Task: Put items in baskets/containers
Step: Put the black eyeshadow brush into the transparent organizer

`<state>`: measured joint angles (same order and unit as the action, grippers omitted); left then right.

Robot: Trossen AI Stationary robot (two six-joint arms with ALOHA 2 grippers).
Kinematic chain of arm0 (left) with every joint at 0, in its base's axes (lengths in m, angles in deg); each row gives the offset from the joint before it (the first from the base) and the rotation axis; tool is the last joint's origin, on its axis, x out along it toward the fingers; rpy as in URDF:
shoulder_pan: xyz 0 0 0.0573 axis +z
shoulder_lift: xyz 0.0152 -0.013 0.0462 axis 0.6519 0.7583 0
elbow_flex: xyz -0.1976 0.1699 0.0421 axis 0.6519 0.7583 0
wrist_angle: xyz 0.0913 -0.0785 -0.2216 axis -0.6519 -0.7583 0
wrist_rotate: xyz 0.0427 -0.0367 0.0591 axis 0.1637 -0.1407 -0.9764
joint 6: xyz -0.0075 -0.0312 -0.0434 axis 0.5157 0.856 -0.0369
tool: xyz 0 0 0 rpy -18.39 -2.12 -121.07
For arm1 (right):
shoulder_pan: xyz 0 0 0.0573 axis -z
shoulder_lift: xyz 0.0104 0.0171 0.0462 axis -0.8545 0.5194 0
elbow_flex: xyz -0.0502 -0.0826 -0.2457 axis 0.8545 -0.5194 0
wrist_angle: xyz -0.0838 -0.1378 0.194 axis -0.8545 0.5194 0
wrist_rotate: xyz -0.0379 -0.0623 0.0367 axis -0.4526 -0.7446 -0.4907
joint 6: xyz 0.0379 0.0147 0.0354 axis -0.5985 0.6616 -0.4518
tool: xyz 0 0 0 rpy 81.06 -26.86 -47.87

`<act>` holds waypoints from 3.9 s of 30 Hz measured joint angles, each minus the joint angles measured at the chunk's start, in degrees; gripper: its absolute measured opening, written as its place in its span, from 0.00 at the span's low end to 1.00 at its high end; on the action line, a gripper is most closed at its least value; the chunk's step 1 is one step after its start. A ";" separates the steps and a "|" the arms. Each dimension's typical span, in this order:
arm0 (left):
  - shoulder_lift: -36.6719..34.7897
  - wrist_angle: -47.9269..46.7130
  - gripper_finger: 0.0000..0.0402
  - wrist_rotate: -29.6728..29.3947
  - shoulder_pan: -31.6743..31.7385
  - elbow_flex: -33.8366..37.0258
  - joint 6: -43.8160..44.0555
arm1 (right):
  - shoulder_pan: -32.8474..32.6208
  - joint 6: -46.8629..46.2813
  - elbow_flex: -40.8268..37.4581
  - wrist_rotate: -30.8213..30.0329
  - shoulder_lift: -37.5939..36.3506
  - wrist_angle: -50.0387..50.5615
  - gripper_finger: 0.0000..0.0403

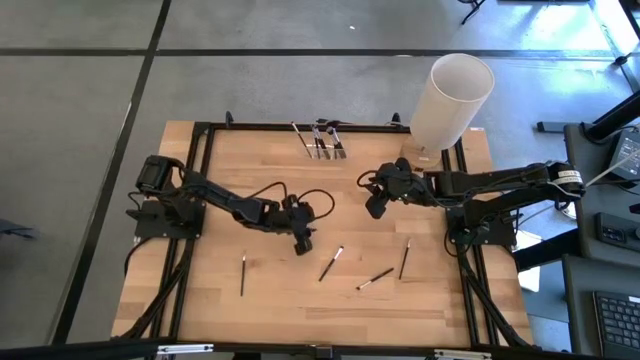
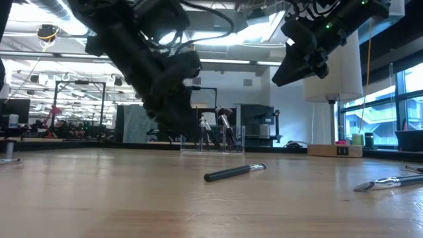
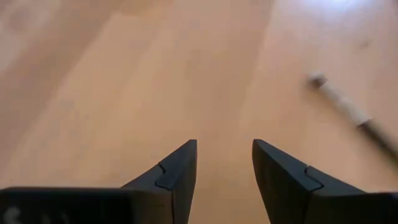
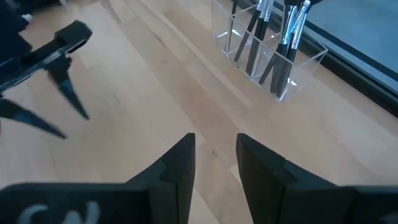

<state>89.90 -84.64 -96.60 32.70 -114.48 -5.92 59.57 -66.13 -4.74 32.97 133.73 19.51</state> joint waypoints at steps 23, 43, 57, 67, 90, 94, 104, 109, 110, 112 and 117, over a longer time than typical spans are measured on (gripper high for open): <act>18.36 -16.72 0.37 2.74 -6.27 -27.71 8.18 | -0.54 -5.38 -0.04 -1.46 0.00 6.57 0.29; 21.51 -16.44 0.23 1.87 -6.60 -27.91 7.39 | -0.92 -6.19 -0.04 -2.69 0.00 8.50 0.29; 19.51 -20.10 0.07 -4.85 -5.45 -27.34 4.72 | -0.94 -5.95 -0.04 -2.67 0.00 8.80 0.29; 11.36 -20.41 0.06 -33.31 -1.88 -27.58 0.50 | -0.94 -8.19 -0.04 -7.64 0.00 12.71 0.29; -3.44 31.99 0.07 -18.83 29.35 -4.83 -5.78 | -0.52 -8.94 -3.53 -7.68 -0.02 11.93 0.29; 0.06 43.76 0.07 -19.04 31.23 -2.01 -5.43 | -0.52 -8.30 -3.54 -7.70 -0.02 10.54 0.29; 14.41 69.64 0.08 -17.66 34.10 -1.97 -7.90 | -0.52 -7.21 -3.54 -7.68 -0.02 9.41 0.29; 17.47 72.29 0.08 -17.53 34.14 -1.97 -7.02 | -0.52 -6.95 -3.54 -7.68 -0.02 9.41 0.29; 17.76 71.98 0.08 -17.51 34.14 -1.97 -7.02 | -0.52 -6.95 -3.54 -7.68 -0.02 9.41 0.29; 18.25 72.19 0.08 -17.51 33.96 -1.97 -7.05 | -0.52 -6.95 -3.54 -7.68 -0.02 9.41 0.29; 18.29 71.82 0.08 -17.60 33.92 -1.97 -8.21 | -0.52 -6.97 -3.54 -7.68 -0.02 9.41 0.29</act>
<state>108.20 -12.82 -114.20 66.62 -116.45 -14.13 59.04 -73.10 -8.28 25.29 133.71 28.92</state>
